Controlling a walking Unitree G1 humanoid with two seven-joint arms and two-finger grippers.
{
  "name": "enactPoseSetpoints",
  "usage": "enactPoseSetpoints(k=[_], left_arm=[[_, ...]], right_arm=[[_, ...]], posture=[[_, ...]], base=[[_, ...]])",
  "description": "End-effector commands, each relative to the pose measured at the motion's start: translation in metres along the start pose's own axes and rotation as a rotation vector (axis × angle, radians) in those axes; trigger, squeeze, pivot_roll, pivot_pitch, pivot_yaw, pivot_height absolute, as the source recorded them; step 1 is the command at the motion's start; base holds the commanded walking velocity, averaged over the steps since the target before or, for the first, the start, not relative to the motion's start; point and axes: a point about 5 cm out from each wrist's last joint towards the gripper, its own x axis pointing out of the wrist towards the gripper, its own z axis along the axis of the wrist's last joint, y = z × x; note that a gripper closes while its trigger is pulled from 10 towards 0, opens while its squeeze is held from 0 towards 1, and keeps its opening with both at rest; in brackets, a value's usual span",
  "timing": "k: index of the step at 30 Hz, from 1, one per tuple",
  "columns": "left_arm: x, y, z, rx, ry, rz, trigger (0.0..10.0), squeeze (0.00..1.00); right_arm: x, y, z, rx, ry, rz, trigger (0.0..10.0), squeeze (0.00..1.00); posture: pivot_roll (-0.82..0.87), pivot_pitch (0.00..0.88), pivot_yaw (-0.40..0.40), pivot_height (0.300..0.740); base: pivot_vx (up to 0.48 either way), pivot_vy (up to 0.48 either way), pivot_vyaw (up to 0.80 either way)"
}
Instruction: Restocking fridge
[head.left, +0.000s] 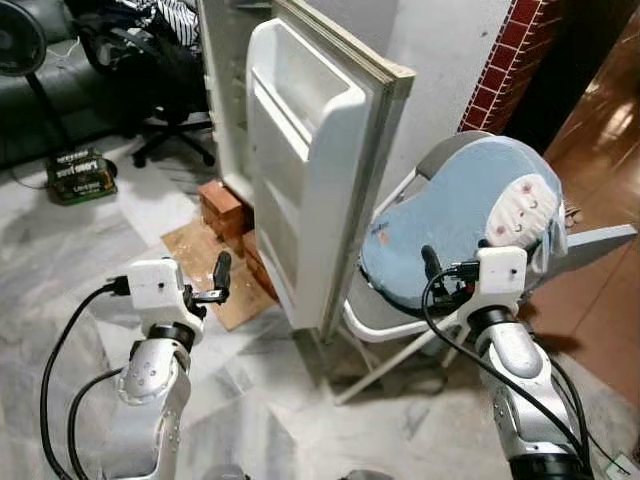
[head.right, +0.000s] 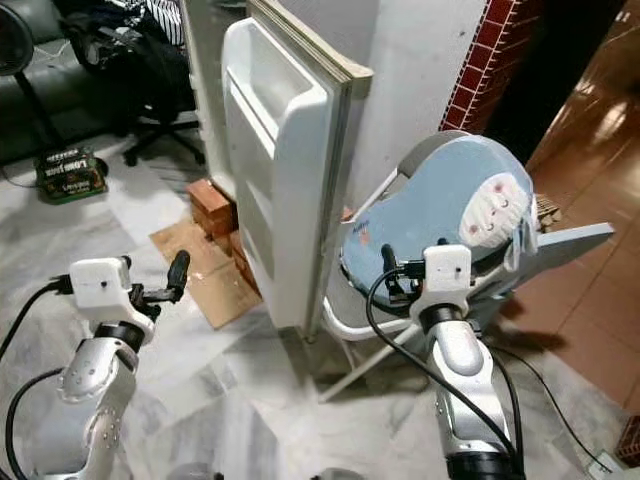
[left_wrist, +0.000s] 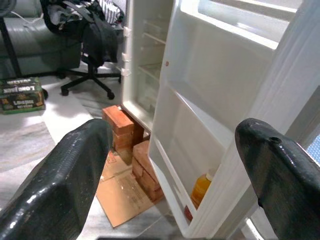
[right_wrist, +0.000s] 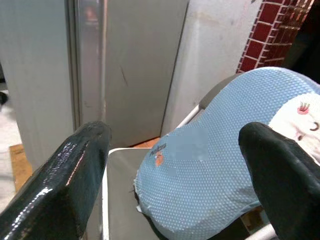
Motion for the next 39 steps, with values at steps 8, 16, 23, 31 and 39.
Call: enactPoseSetpoints(k=[8, 16, 23, 31, 39], left_arm=[[-0.001, 0.0, 0.004, -0.004, -0.024, -0.007, 10.0, 0.0], [0.001, 0.0, 0.004, -0.004, -0.025, -0.01, 10.0, 0.0], [0.002, 0.0, 0.001, -0.002, -0.01, 0.016, 10.0, 0.0], [0.003, 0.001, 0.0, 0.007, -0.002, 0.023, 10.0, 0.0], [0.004, 0.001, -0.001, 0.014, 0.013, 0.025, 10.0, 0.0]], right_arm=[[0.005, 0.0, 0.004, -0.002, -0.012, -0.009, 10.0, 0.0], [0.011, -0.002, 0.006, -0.009, -0.017, -0.03, 10.0, 0.0], [0.018, -0.007, 0.009, -0.019, -0.017, -0.072, 10.0, 0.0], [0.028, -0.008, 0.012, 0.004, -0.02, -0.091, 10.0, 0.0], [0.039, 0.022, 0.023, 0.24, 0.055, 0.123, 10.0, 0.0]], posture=[[0.02, 0.008, -0.039, 0.74], [0.02, 0.003, -0.041, 0.74], [0.02, 0.0, -0.043, 0.74], [0.02, 0.0, -0.042, 0.74], [0.02, 0.001, -0.038, 0.74]], base=[[0.477, 0.0, 0.0], [0.48, 0.0, 0.0], [0.188, 0.0, 0.0], [0.0, 0.0, 0.0], [0.0, 0.0, 0.0]])
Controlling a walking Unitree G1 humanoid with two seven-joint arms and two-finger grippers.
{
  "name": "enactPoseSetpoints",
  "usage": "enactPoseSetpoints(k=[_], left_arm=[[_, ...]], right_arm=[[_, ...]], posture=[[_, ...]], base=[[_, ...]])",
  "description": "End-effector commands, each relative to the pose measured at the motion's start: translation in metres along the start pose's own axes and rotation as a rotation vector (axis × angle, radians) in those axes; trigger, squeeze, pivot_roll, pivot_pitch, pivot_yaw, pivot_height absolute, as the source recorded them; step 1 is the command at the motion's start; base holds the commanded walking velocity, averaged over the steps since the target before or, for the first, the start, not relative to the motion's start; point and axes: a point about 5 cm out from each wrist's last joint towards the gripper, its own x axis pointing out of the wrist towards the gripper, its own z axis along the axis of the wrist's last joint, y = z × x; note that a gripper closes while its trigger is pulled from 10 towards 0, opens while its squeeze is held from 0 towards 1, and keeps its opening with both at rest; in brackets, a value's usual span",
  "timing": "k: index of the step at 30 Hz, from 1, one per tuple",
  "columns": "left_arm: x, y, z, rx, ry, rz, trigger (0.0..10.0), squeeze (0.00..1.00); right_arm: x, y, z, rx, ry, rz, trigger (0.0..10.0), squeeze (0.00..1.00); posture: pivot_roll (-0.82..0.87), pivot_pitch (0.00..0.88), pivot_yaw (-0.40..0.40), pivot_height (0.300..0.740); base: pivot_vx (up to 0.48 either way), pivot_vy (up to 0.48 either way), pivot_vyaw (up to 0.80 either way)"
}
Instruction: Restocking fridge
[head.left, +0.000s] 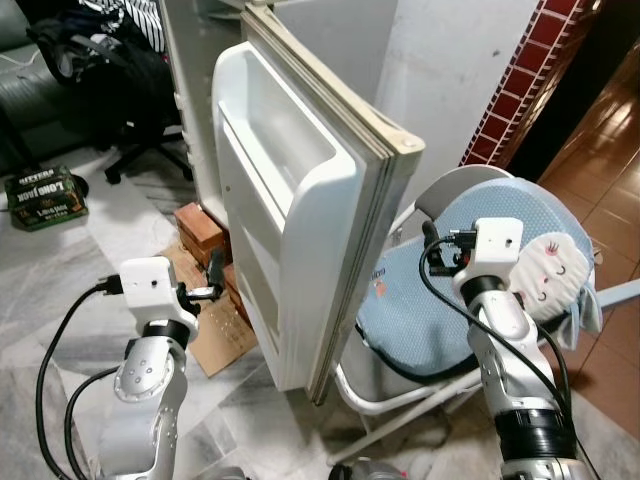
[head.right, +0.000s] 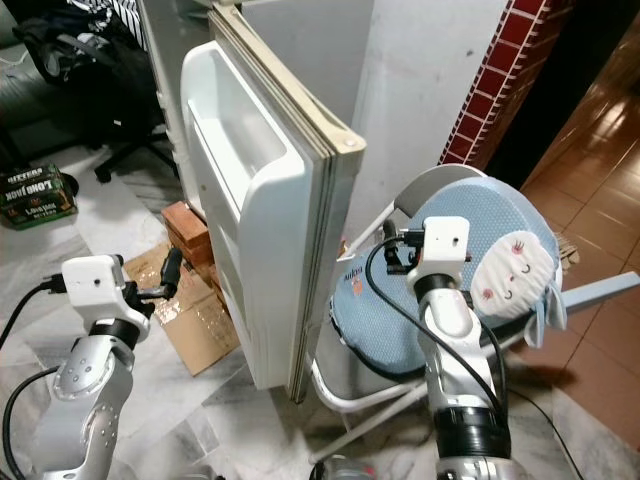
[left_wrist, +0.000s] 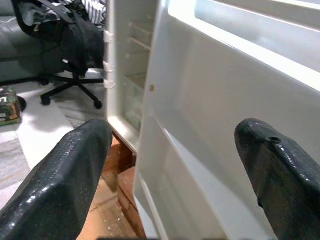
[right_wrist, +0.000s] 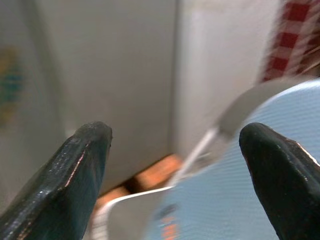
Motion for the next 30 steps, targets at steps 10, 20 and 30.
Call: enactPoseSetpoints(k=[10, 20, 30], left_arm=[[0.0, 0.007, -0.01, 0.01, 0.075, 0.056, 10.0, 0.0], [0.0, 0.017, -0.013, -0.004, 0.095, 0.114, 10.0, 0.0], [0.003, 0.017, -0.013, -0.009, 0.099, 0.12, 10.0, 0.0]], right_arm=[[-0.005, 0.036, 0.013, -0.042, 0.053, 0.362, 10.0, 0.0], [-0.001, 0.036, 0.012, -0.055, 0.075, 0.325, 10.0, 0.0], [0.003, 0.029, 0.011, -0.076, 0.077, 0.257, 10.0, 0.0]], posture=[[0.02, 0.001, -0.039, 0.74], [0.03, 0.0, -0.042, 0.74], [0.03, 0.001, -0.041, 0.74]], base=[[0.0, 0.0, 0.0], [0.0, 0.208, 0.0], [0.0, 0.48, 0.0]])
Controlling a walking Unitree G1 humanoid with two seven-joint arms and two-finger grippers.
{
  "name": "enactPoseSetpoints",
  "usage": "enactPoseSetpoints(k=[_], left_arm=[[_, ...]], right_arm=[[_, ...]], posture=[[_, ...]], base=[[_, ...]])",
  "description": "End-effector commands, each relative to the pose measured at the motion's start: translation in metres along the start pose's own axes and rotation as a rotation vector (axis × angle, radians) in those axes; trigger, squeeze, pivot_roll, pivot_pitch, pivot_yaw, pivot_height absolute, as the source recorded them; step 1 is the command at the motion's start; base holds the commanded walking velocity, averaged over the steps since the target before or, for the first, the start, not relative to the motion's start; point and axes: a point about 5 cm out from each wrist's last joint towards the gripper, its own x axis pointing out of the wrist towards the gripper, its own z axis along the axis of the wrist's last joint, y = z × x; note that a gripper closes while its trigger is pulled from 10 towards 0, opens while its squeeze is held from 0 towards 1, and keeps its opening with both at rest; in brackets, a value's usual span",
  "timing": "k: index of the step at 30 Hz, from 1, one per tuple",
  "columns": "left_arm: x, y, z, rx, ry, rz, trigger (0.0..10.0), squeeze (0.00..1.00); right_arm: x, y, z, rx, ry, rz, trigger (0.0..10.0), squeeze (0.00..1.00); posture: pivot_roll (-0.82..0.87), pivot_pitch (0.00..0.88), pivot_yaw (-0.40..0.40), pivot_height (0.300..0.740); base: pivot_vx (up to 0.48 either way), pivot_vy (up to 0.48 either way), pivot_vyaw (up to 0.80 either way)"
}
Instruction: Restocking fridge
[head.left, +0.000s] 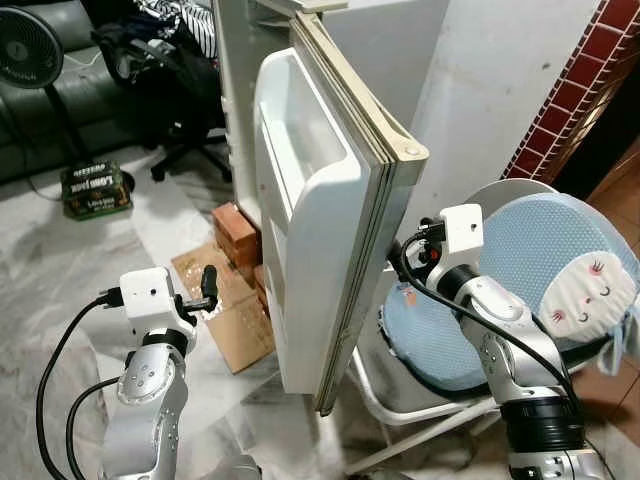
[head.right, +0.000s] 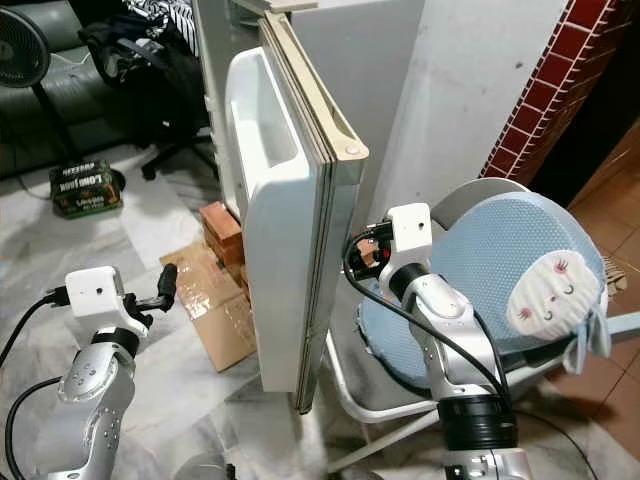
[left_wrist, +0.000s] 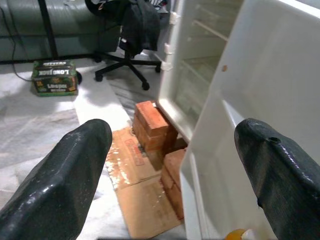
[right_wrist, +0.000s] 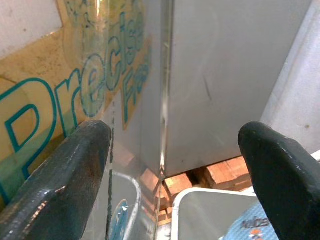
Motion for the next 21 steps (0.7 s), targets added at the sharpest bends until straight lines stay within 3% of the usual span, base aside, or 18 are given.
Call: enactPoseSetpoints(k=[1, 12, 14, 15, 16, 21], left_arm=[[0.003, -0.002, 0.001, 0.001, 0.004, -0.004, 10.0, 0.0], [0.004, -0.002, 0.001, 0.004, 0.007, -0.001, 10.0, 0.0], [0.004, -0.002, 0.0, 0.004, 0.007, 0.0, 10.0, 0.0], [0.005, -0.003, 0.0, 0.006, 0.012, 0.001, 10.0, 0.0], [0.005, -0.003, 0.0, 0.006, 0.013, 0.0, 10.0, 0.0], [0.007, -0.005, 0.0, 0.008, 0.012, -0.002, 10.0, 0.0]], right_arm=[[0.004, 0.002, 0.005, -0.009, -0.015, 0.0, 10.0, 0.0], [0.004, 0.007, 0.001, 0.023, 0.055, -0.103, 10.0, 0.0], [0.004, 0.015, 0.003, 0.033, 0.059, -0.058, 10.0, 0.0], [0.002, 0.034, 0.005, 0.052, 0.082, 0.082, 10.0, 0.0], [0.001, 0.041, 0.006, 0.044, 0.09, 0.132, 10.0, 0.0], [-0.002, 0.054, 0.006, 0.05, 0.106, 0.248, 10.0, 0.0]], posture=[[0.03, 0.001, -0.041, 0.74], [0.03, 0.0, -0.042, 0.74], [0.03, 0.0, -0.042, 0.74], [0.02, 0.0, -0.039, 0.74], [0.02, 0.0, -0.039, 0.74], [0.02, 0.0, -0.045, 0.74]], base=[[0.0, 0.48, 0.0], [0.0, 0.48, 0.0], [0.0, 0.48, 0.0], [0.0, 0.48, 0.0], [0.0, 0.48, 0.0], [0.0, 0.48, 0.0]])
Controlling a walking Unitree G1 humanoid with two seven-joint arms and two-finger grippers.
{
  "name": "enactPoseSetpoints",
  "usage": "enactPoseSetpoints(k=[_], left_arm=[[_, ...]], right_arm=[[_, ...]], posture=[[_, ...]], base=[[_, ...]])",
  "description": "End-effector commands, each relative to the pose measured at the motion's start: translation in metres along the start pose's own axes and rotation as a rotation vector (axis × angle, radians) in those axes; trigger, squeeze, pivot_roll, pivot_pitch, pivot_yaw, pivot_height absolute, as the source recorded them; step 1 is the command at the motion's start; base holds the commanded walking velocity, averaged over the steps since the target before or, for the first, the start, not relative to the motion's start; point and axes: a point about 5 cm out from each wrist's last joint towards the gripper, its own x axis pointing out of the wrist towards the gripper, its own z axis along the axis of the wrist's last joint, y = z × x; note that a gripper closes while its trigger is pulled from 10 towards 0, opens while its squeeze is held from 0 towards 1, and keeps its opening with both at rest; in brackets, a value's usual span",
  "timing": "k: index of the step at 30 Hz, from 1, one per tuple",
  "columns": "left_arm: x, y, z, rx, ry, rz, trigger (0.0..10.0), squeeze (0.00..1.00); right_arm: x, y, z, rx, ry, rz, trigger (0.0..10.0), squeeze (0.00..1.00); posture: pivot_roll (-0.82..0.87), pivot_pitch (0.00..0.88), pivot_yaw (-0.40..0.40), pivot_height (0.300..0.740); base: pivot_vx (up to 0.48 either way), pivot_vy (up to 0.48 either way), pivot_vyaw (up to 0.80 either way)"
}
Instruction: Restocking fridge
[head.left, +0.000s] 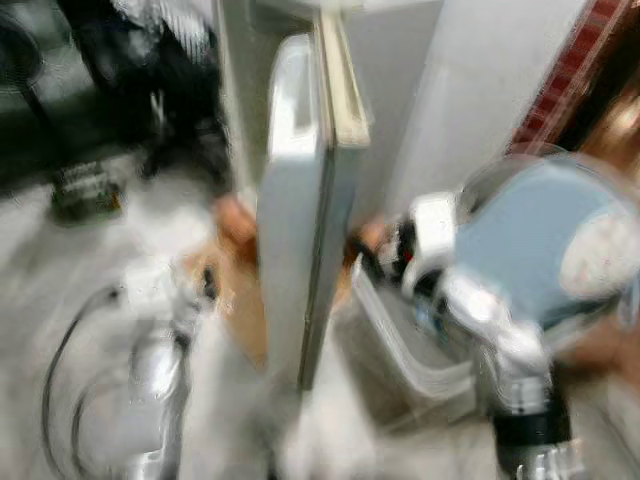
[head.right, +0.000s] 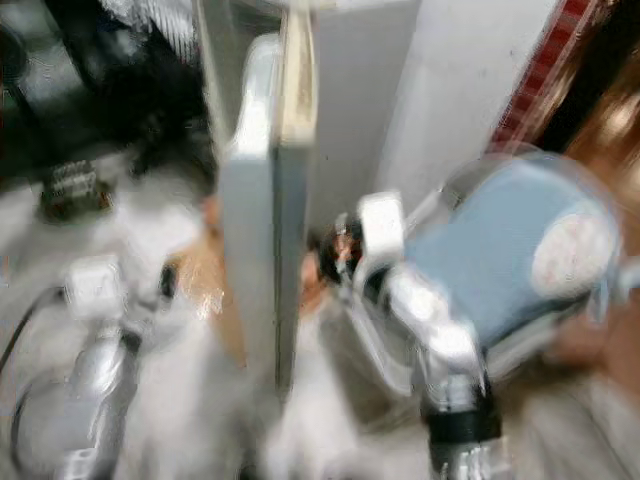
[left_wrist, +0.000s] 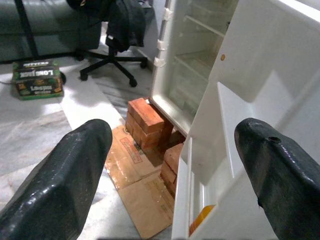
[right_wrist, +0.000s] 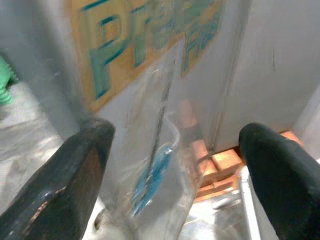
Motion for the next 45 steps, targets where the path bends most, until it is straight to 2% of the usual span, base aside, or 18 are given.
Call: enactPoseSetpoints(k=[1, 8, 14, 19, 20, 24, 29, 31, 34, 40, 45], left_arm=[[0.001, 0.005, 0.001, 0.017, 0.001, 0.02, 10.0, 0.0], [0.002, 0.004, 0.002, 0.025, -0.016, 0.017, 10.0, 0.0], [0.002, 0.003, 0.004, 0.024, -0.032, 0.014, 10.0, 0.0], [0.002, 0.003, 0.004, 0.025, -0.032, 0.008, 10.0, 0.0], [0.002, 0.003, 0.004, 0.024, -0.031, 0.008, 10.0, 0.0], [0.002, 0.003, 0.004, 0.024, -0.03, 0.008, 10.0, 0.0], [0.004, 0.003, 0.005, 0.027, -0.033, 0.01, 10.0, 0.0], [0.004, 0.004, 0.005, 0.028, -0.033, 0.01, 10.0, 0.0], [0.007, 0.005, 0.007, 0.03, -0.036, 0.012, 10.0, 0.0], [0.009, 0.005, 0.008, 0.025, -0.04, 0.006, 10.0, 0.0], [0.01, 0.005, 0.009, 0.018, -0.042, -0.002, 10.0, 0.0]], right_arm=[[0.003, 0.015, 0.005, 0.009, -0.007, 0.089, 10.0, 0.0], [-0.002, 0.027, 0.011, 0.041, -0.016, 0.242, 10.0, 0.0], [-0.005, 0.025, 0.014, 0.06, -0.016, 0.264, 10.0, 0.0], [-0.004, 0.012, 0.008, 0.013, 0.0, 0.182, 10.0, 0.0], [-0.005, 0.004, 0.001, -0.015, 0.024, 0.131, 10.0, 0.0], [-0.007, -0.003, -0.008, -0.045, 0.057, 0.097, 10.0, 0.0], [-0.011, -0.023, -0.027, -0.106, 0.118, -0.027, 10.0, 0.0], [-0.011, -0.029, -0.029, -0.109, 0.121, -0.07, 10.0, 0.0], [-0.013, -0.052, -0.028, -0.103, 0.066, -0.262, 10.0, 0.0], [-0.017, -0.064, -0.03, -0.055, 0.037, -0.372, 10.0, 0.0], [-0.017, -0.065, -0.035, -0.047, 0.025, -0.396, 10.0, 0.0]], posture=[[0.02, 0.0, -0.046, 0.74], [0.02, 0.0, -0.049, 0.74], [0.02, 0.0, -0.05, 0.74], [0.02, 0.0, -0.048, 0.74], [0.02, 0.0, -0.048, 0.74], [0.02, 0.0, -0.047, 0.74], [0.02, 0.0, -0.046, 0.74], [0.02, 0.0, -0.045, 0.74], [0.01, 0.0, -0.044, 0.74], [0.01, 0.005, -0.044, 0.74], [0.01, 0.01, -0.043, 0.74]], base=[[0.0, 0.48, 0.0], [0.0, 0.206, 0.0], [0.0, 0.0, 0.0], [0.0, 0.0, 0.0], [0.0, 0.0, 0.0], [0.0, 0.0, 0.0], [0.0, 0.0, 0.0], [0.0, 0.0, 0.0], [0.0, 0.0, 0.0], [0.0, 0.0, 0.0], [0.0, 0.0, -0.64]])
